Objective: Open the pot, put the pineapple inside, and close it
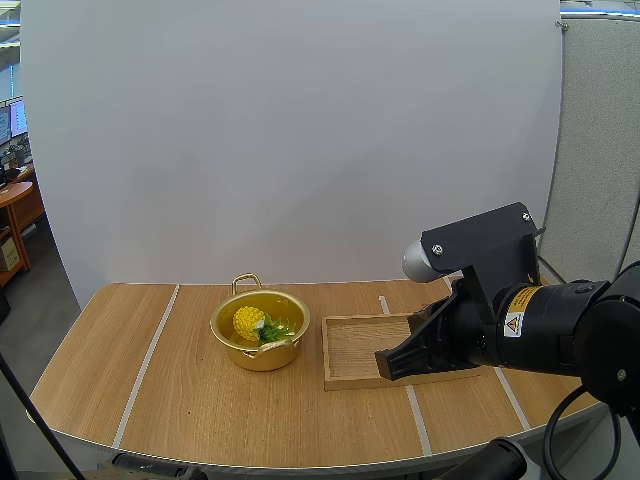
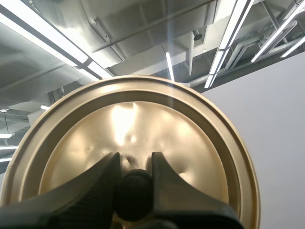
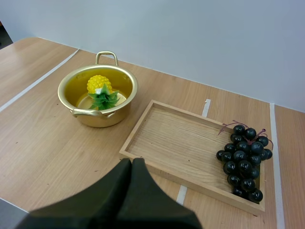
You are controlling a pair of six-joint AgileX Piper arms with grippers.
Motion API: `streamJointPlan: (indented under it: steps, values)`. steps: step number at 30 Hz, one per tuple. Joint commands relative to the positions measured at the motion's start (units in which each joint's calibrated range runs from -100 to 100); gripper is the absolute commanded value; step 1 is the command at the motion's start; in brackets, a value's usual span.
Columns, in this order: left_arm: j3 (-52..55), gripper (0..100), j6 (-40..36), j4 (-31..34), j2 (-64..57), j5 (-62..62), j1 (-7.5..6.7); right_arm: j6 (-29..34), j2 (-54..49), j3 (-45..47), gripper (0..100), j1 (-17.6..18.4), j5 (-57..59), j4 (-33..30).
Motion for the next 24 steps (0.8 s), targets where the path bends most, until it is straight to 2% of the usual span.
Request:
streamJointPlan:
  steps: [1,8,14,24]
  values:
    - [-0.57,0,-0.72,0.07,-0.45,6.10,-0.03,-0.96,-0.43,-0.01,0,-0.25,0.38,-0.04]
    - [-0.57,0,-0.72,-0.28,-0.57,34.26,-0.03,-0.96,-0.43,-0.01,0,-0.25,0.38,-0.04]
    - [-0.57,0,0.46,-3.32,2.78,51.72,-0.03,-1.05,-0.43,-0.01,0,-0.25,0.38,-0.04]
    - [0.57,0,6.41,-12.45,12.79,52.50,-0.03,-1.05,-0.43,-0.01,0,-0.25,0.38,-0.94]
